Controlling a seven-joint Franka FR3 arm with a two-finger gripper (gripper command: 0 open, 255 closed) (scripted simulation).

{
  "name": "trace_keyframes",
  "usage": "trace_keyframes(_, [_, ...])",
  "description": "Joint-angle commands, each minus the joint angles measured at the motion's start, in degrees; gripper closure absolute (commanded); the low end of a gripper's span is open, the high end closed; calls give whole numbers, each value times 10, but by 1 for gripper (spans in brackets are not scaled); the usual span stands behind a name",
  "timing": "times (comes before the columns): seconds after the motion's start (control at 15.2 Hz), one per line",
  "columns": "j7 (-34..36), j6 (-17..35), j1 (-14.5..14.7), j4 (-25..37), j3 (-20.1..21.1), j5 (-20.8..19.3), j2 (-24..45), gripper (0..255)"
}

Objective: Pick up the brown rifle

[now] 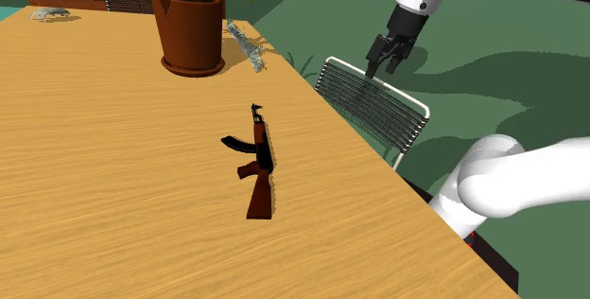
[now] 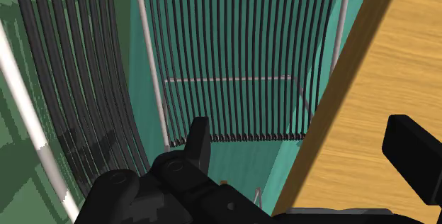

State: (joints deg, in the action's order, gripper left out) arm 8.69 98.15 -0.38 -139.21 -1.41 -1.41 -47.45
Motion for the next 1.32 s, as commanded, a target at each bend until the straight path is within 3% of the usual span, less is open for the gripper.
trace_keyframes(0.0, [0, 0, 0, 0, 0, 0, 0, 0])
trace_keyframes(0.59, [124, 33, 42, 8, 115, 69, 52, 0])
trace_keyframes(1.25, [261, 79, 67, 80, 242, 112, 172, 0])
